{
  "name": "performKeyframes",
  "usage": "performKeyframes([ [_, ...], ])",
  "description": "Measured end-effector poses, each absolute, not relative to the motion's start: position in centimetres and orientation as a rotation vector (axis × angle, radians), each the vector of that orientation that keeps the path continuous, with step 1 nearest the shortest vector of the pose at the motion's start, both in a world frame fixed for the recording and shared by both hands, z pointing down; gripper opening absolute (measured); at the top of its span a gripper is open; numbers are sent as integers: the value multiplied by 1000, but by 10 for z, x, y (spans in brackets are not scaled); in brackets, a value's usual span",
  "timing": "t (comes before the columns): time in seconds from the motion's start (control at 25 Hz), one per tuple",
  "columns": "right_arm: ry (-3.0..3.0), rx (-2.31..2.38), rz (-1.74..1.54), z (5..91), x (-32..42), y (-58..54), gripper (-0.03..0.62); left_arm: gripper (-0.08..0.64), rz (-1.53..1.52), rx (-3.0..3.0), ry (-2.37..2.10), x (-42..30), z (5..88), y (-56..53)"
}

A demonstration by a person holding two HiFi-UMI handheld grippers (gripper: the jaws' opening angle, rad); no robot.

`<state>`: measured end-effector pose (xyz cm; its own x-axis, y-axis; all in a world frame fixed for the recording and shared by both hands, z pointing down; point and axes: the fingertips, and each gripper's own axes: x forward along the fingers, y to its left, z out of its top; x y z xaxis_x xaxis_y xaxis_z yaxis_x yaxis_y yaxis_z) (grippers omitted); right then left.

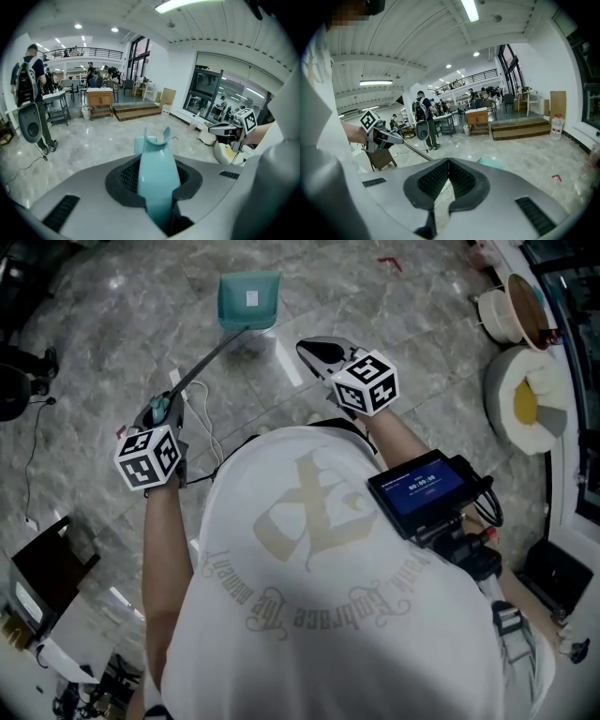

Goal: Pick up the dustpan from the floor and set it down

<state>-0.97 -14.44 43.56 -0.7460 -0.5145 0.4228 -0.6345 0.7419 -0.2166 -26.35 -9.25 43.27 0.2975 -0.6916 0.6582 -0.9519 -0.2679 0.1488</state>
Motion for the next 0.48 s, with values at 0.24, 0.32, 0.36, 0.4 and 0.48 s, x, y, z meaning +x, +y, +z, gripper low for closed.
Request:
performKeyframes([
  [0.24, -2637, 875, 506, 442, 21, -165, 17, 94, 602, 2051, -1496, -229, 416, -112],
  [0.32, -2643, 868, 508, 443, 32, -169, 17, 94, 603, 2052, -1509, -218, 412, -116],
  [0.36, -2646, 865, 508, 442, 33, -169, 17, 94, 608, 2053, -1513, -216, 410, -115],
  [0.4, -2647, 861, 509, 442, 33, -169, 17, 94, 616, 2055, -1516, -216, 408, -114],
  [0.48, -2648, 857, 511, 441, 30, -168, 17, 94, 633, 2055, -1520, -218, 407, -111],
])
